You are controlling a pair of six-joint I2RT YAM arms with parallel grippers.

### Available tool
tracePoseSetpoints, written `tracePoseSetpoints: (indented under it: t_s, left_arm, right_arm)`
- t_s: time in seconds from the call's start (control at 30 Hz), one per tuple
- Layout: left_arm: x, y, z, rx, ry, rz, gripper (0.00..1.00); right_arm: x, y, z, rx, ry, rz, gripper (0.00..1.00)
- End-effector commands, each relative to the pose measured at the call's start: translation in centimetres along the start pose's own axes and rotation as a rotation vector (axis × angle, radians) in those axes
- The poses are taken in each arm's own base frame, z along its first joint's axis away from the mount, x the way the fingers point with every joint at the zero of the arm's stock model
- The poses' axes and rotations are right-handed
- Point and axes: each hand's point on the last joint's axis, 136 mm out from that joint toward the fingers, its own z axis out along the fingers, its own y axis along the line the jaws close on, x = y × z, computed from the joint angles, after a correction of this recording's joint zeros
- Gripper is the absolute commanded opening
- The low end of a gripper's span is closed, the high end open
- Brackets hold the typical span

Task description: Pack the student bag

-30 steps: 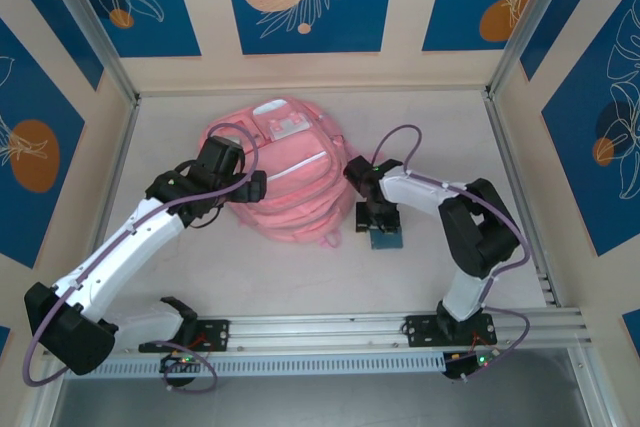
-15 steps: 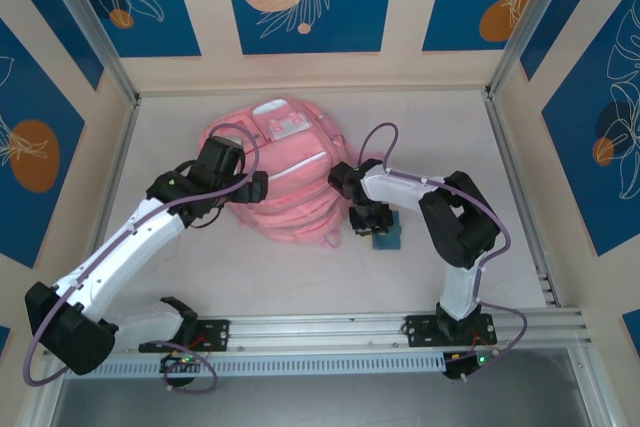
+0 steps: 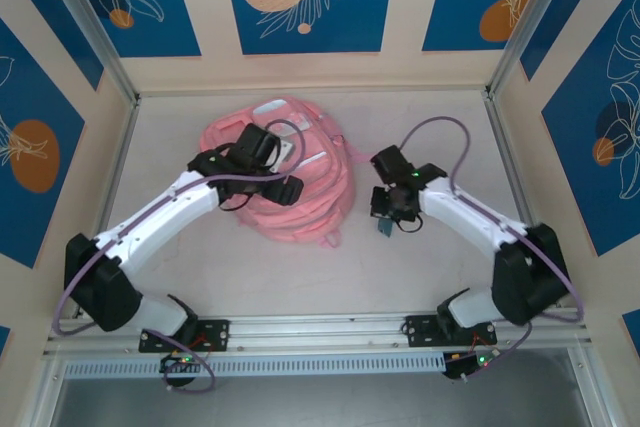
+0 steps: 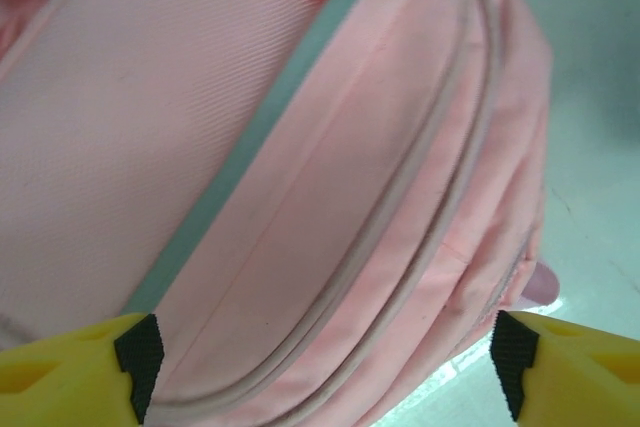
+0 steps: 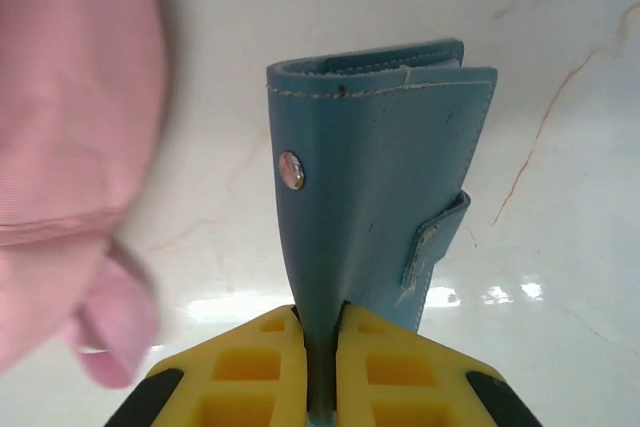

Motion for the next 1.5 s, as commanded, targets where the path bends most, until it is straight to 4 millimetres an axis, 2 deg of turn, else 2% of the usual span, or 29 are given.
tracePoseSetpoints:
  t_s: [0.0, 0.2, 0.37, 0.53, 0.77, 0.97, 1.17, 1.3, 1.47]
  left_arm:
    - [-0.4, -1.2, 0.7, -0.018, 0.048, 0.191, 0.81]
    - [-0.7, -1.8, 3.4, -0.058, 0.157, 0.344, 0.67]
    - [-1.0, -2.1, 5.7, -0.056, 0.211, 0.349, 0.56]
    - [-1.8, -1.0, 6.7, -0.128, 0.238, 0.342, 0.43]
    - [-2.7, 0.0, 6.5, -0.188, 0.238, 0.358, 0.23]
    - [-4.6, -0.2, 4.6, -0.188, 0.178, 0.361, 0.17]
    - [-6.5, -0.8, 2.9, -0.164, 0.095, 0.343, 0.11]
    - [-8.4, -1.8, 1.7, -0.121, 0.001, 0.310, 0.03]
    - [-11.7, -3.5, -0.7, -0.042, -0.148, 0.239, 0.03]
  right_arm:
    - [-1.1, 1.5, -2.0, -0.156, -0.077, 0.049, 0.08]
    - [-1.5, 0.7, -3.8, -0.239, -0.134, 0.114, 0.07]
    - [-1.2, 0.3, -3.8, -0.267, -0.131, 0.143, 0.07]
    - [-0.8, 0.5, -3.9, -0.287, -0.122, 0.146, 0.07]
    - [-0.7, 0.5, -4.3, -0.301, -0.130, 0.144, 0.07]
    - [-1.0, 1.1, -5.0, -0.342, -0.146, 0.155, 0.07]
    - [-2.3, 3.8, -7.0, -0.505, -0.199, 0.136, 0.07]
    - [-3.3, 7.8, -9.6, -0.748, -0.210, 0.118, 0.07]
    - [-4.6, 11.5, -11.5, -0.964, -0.175, 0.146, 0.06]
